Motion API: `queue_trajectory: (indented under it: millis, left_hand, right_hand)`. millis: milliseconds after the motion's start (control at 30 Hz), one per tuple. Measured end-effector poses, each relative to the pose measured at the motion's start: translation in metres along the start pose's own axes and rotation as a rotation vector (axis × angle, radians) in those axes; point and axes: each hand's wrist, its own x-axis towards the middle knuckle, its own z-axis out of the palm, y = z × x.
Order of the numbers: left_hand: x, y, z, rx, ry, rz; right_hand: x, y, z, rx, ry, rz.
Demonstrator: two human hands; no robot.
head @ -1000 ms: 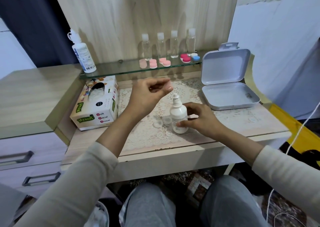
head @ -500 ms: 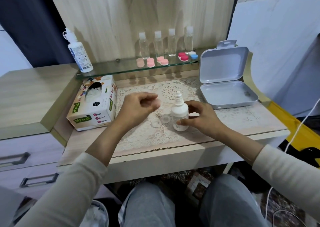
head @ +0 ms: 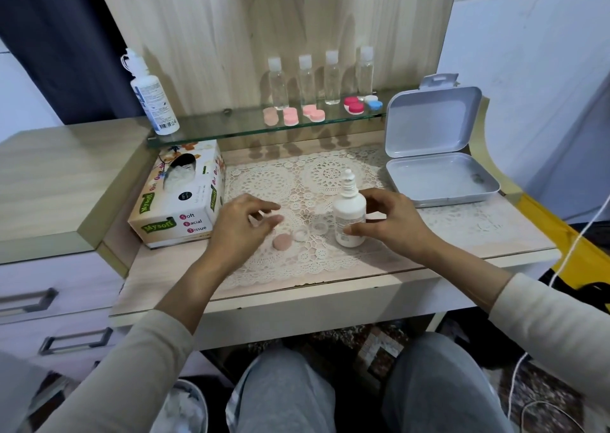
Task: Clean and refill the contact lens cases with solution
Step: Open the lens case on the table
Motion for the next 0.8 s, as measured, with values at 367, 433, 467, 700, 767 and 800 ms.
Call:
queue_trajectory:
  millis: [367,433,467,700,767,800]
  left_hand:
    - [0.025,0.019,0.001,-0.152,-0.037,-0.083]
    - [0.032,0.041,-0.007,-0.276,-0.01,-0.042]
    - [0.034,0.054,-0.011,-0.333,-0.008,-0.01]
    - [0.039,0.109,-0.012,-0.428,-0.115,0.172]
    - [0.04,0.109,-0.006,-0.384,-0.128,0.177]
    - [0.04,0.108,-0.004,-0.37,-0.131,0.175]
  right_hand:
    - [0.0,0.001,0.0,-0.015,-0.003,-0.002]
    - [0.0,0.001,0.0,-0.011,-0.005,0.002]
    - [0.0,0.001,0.0,-0.011,-0.006,0.002]
    - [-0.001,0.002,0.0,0.0,0.006,-0.004]
    - [-0.001,0.002,0.001,-0.002,0.005,-0.007]
    - [-0.001,0.002,0.001,0.001,0.006,-0.007]
